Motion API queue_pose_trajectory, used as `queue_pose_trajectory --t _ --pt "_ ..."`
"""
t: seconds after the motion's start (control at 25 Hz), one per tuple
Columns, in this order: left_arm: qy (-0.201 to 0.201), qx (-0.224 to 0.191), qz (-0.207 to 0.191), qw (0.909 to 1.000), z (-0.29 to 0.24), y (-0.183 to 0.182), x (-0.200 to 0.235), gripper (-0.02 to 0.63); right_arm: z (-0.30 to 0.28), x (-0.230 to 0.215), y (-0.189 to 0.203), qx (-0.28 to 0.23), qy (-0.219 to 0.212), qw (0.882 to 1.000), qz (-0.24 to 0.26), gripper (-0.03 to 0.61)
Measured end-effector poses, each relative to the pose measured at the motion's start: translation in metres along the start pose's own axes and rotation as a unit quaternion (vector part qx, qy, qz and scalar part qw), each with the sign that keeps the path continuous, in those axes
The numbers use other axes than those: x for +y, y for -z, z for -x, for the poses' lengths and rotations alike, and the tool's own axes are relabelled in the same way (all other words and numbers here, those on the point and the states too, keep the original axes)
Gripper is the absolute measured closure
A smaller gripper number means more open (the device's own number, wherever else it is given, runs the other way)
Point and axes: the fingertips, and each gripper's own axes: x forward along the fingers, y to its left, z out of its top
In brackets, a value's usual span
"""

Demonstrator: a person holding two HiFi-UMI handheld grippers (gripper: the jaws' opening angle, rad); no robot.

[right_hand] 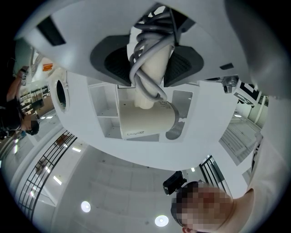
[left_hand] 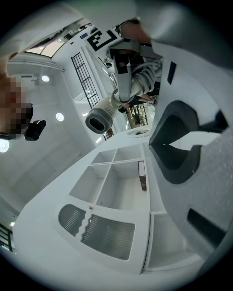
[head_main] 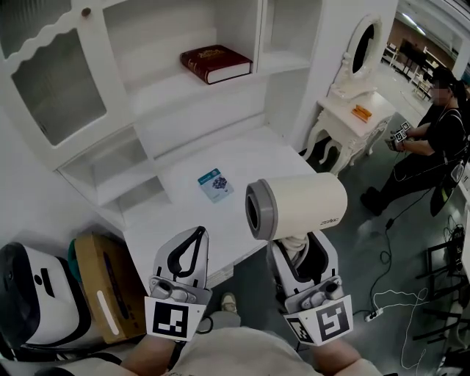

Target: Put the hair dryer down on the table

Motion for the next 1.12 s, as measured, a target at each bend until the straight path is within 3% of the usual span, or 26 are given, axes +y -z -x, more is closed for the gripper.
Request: queue_pose_trajectory --t 0.44,0.72,1.12 --pt "0.014 -0.01 0.002 0.9999 -0.051 0.006 0.063 0.601 -0.078 -0.007 0.013 -0.003 0.011 1.0 0.007 0.35" --pt "0.016 -0.009 0.011 0.9998 -0.063 0.01 0.072 0.601 -0.093 -0.008 0.016 0.0 0.0 1.0 0.009 0.35" --pt "-0.016 0.005 0.011 0.9998 -0.067 0.009 0.075 0.601 -0.098 -0.021 0.019 0.006 -0.021 1.0 -0.005 0.35"
